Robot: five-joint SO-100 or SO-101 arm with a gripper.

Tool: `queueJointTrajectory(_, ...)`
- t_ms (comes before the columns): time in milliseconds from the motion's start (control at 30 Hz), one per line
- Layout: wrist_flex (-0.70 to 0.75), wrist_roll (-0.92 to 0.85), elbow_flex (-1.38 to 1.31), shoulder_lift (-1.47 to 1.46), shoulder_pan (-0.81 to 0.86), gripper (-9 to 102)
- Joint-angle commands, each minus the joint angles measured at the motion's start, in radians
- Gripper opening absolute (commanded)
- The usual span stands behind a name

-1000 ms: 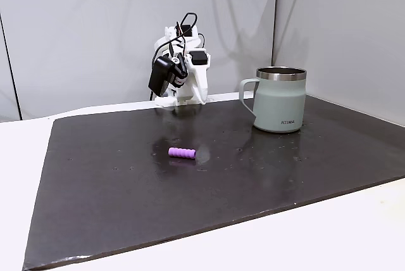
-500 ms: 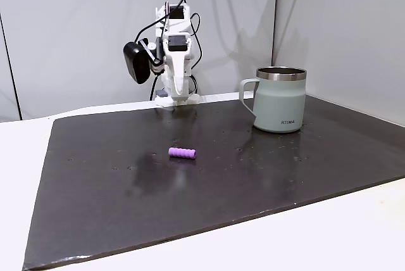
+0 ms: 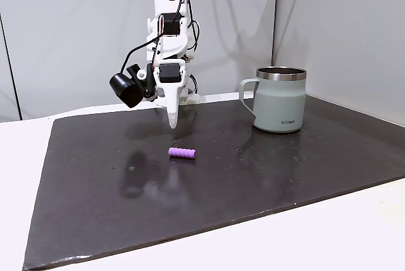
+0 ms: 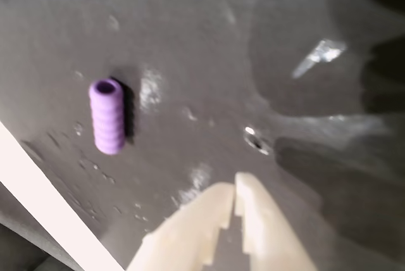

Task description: Grasp a pengrip and put it in the cup.

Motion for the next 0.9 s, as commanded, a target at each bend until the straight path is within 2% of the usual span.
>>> queueJointTrajectory(0, -0.028, 0.014, -0.117, -0.067, 0.025, 0)
queueJointTrajectory(200, -0.02, 0.017, -0.224, -0.176, 0.04, 0)
queueJointTrajectory(333, 0.04, 0.02, -0.322, -0.218, 0.043, 0)
queueJointTrajectory(433, 0.077, 0.031, -0.382, -0.219, 0.046, 6)
queueJointTrajectory(567, 0.173, 0.043, -0.503, -0.238, 0.034, 12)
queueJointTrajectory(733, 0.268, 0.086, -0.606, -0.276, 0.014, 13)
queueJointTrajectory(867, 0.373, 0.129, -0.713, -0.353, -0.003, 18)
